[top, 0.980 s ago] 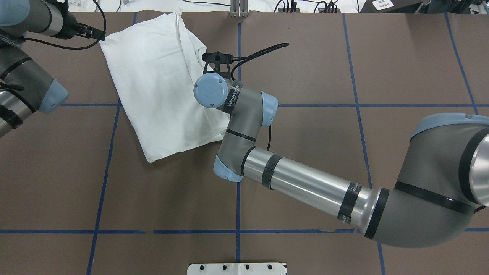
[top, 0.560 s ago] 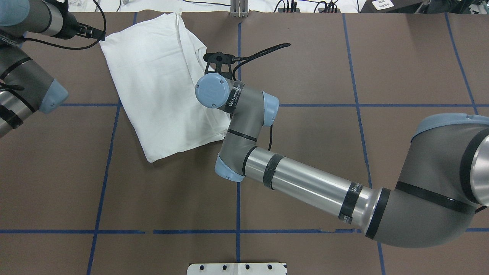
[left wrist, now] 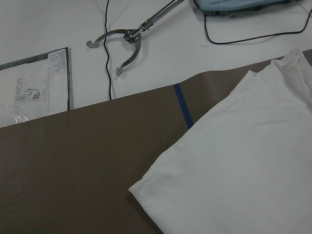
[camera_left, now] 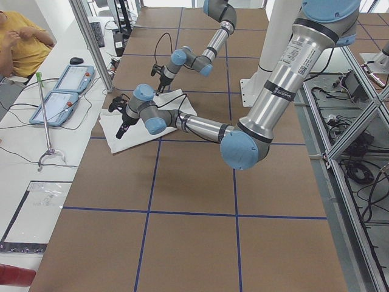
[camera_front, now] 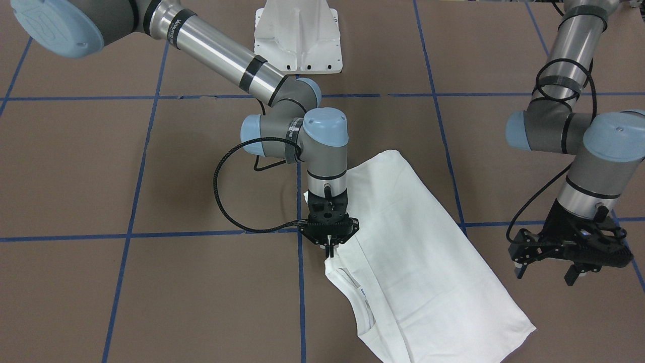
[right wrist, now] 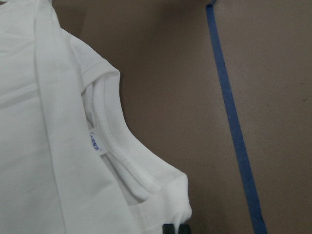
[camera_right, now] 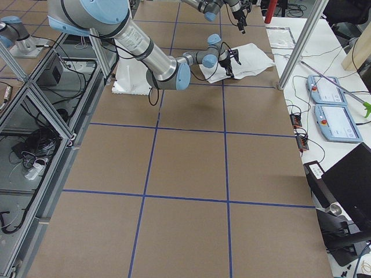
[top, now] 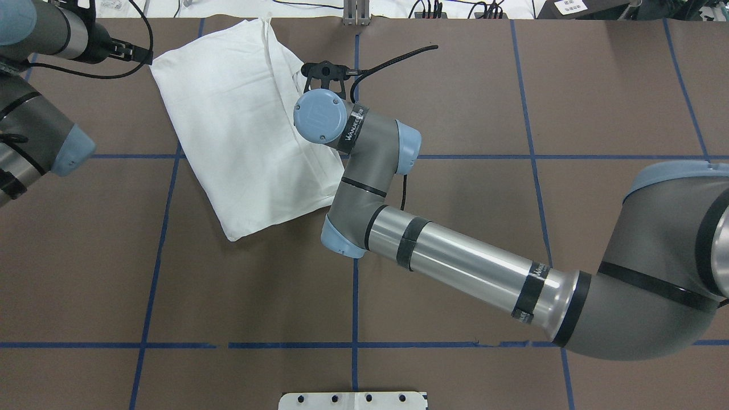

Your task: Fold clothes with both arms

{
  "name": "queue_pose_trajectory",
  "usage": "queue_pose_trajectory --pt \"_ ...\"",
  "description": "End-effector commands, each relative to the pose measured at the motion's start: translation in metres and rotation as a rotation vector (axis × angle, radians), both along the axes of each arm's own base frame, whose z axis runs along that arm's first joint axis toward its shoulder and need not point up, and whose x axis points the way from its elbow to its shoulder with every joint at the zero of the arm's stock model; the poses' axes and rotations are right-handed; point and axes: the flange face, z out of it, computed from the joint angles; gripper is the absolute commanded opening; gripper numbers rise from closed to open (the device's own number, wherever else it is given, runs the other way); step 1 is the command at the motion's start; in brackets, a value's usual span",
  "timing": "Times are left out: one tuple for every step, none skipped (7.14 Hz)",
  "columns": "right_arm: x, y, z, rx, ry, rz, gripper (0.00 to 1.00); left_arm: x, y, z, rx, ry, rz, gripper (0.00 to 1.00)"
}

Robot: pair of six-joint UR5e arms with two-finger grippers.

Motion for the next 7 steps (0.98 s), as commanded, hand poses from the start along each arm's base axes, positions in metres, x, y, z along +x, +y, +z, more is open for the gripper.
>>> queue_pose_trajectory --pt "0.064 0.036 0.040 0.006 -0.019 -0.031 0.00 -0.001 0.005 -0.001 0.005 0.004 0.003 1.00" --pt "0.092 0.070 0.039 -0.013 0.001 -0.039 0.00 0.000 0.006 0.000 0.004 0.003 0.005 1.00" --pt "0.095 0.121 0.054 0.000 0.000 -0.063 0.00 0.000 0.007 0.001 0.004 0.001 0.006 1.00" --pt "0.099 0.168 0.070 0.034 0.002 -0.074 0.00 0.001 0.007 0.000 0.005 0.002 0.008 1.00" --pt "0.112 0.197 0.088 0.038 0.001 -0.098 0.00 0.002 0.008 0.000 0.007 0.003 0.009 1.00" --pt "0.119 0.214 0.099 0.051 0.013 -0.094 0.00 0.002 0.008 -0.001 0.007 0.004 0.008 1.00" --pt "0.119 0.217 0.104 0.051 0.019 -0.093 0.00 0.002 0.008 -0.001 0.007 0.004 0.008 1.00"
